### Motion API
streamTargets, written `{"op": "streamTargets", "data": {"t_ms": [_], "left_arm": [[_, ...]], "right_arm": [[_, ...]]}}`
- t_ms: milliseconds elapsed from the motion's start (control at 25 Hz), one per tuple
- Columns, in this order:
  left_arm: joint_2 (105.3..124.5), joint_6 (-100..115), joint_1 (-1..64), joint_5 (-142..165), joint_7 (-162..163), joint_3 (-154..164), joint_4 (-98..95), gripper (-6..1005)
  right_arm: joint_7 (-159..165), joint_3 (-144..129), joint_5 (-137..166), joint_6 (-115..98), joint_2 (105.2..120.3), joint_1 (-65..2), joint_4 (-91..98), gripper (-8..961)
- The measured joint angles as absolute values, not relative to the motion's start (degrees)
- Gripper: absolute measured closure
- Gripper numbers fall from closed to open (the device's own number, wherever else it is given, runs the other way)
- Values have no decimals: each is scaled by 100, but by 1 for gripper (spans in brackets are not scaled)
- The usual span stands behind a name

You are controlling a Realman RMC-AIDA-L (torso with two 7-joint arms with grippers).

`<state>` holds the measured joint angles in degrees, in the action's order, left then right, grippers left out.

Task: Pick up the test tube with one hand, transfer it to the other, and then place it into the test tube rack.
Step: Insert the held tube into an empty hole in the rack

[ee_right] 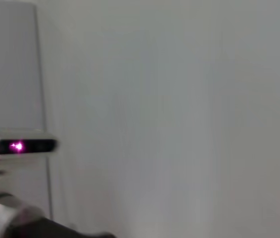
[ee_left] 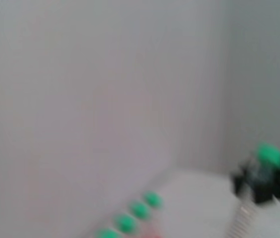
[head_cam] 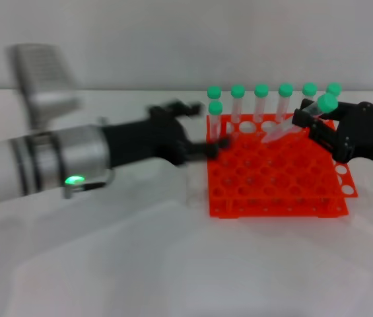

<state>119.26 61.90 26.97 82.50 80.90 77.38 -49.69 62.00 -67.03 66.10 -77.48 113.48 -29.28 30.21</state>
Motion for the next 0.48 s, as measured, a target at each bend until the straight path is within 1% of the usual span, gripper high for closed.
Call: {"op": "streamTargets", "data": {"t_ms": [240, 320, 480], "left_arm": [[11936, 6178, 1726, 6322, 6504, 7504, -4760, 106], [11948, 6215, 1481, 5579, 5825, 7565, -4540, 106], [11952, 6613, 1249, 4256, 4775, 7703, -3835, 105]], "right_arm": [[6198, -6706, 6611, -7347, 11328, -3003, 3058, 749], [6197, -6736, 6634, -7210, 11329, -3047, 3082, 748], [6196, -6749, 6648, -6898, 11362, -3157, 3101, 746]]}}
